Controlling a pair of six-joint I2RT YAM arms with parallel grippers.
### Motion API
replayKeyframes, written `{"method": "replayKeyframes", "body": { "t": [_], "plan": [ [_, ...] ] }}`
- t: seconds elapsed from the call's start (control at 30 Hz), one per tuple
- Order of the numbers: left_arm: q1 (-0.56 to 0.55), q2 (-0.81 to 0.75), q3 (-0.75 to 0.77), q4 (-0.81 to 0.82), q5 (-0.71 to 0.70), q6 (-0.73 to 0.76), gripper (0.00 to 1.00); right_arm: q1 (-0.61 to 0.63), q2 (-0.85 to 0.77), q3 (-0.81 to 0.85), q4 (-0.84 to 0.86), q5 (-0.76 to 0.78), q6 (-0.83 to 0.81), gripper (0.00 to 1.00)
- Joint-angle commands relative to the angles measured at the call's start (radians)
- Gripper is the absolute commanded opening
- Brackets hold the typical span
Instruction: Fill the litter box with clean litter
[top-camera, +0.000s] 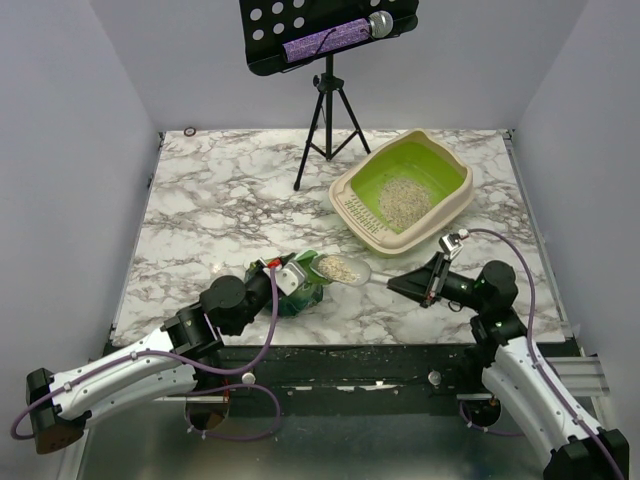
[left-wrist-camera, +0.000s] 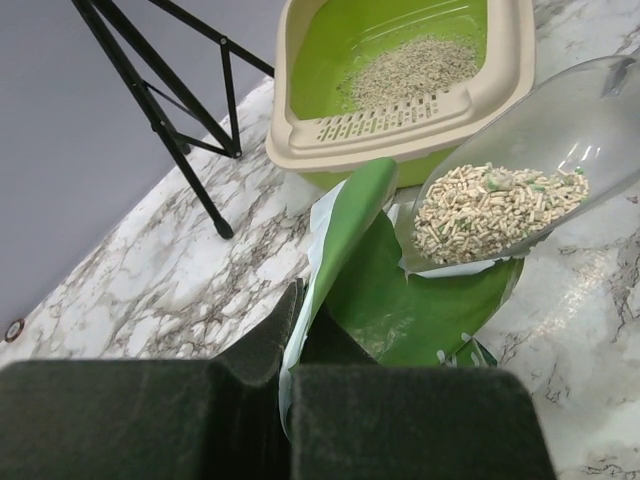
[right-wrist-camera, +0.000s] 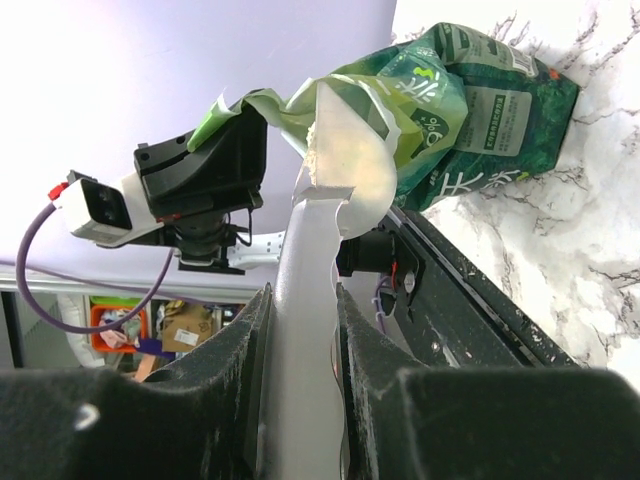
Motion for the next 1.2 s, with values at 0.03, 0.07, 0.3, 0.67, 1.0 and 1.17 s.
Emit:
{"method": "replayKeyframes", "body": {
  "t": [0.03, 0.07, 0.3, 0.67, 1.0, 1.17],
  "plan": [
    [-0.007, -0.018, 0.008, 0.04, -0.082, -0.005, 0.0, -0.002, -0.045, 0.058, -0.061, -0.005, 0.024, 0.01],
    [-0.007, -0.021, 0.007, 0.042, -0.088, -0.005, 0.0, -0.002, -0.048, 0.063, -0.061, -0.004, 0.03, 0.01],
    [-0.007, -0.024, 0.011, 0.045, -0.142, -0.001, 0.0, -0.002, -0.102, 0.094, -0.029, 0.056, 0.127, 0.01],
    [-0.007, -0.03, 0.015, 0.036, -0.122, -0.011, 0.0, -0.002, -0.025, 0.141, 0.227, 0.193, 0.273, 0.01],
    [-0.007, -0.033, 0.015, 0.039, -0.119, -0.016, 0.0, 0.0, 0.119, 0.146, 0.507, 0.334, 0.359, 0.01],
    [-0.007, -0.035, 0.016, 0.036, -0.113, -0.022, 0.0, -0.002, 0.185, 0.187, 0.508, 0.436, 0.302, 0.01]
  ]
}}
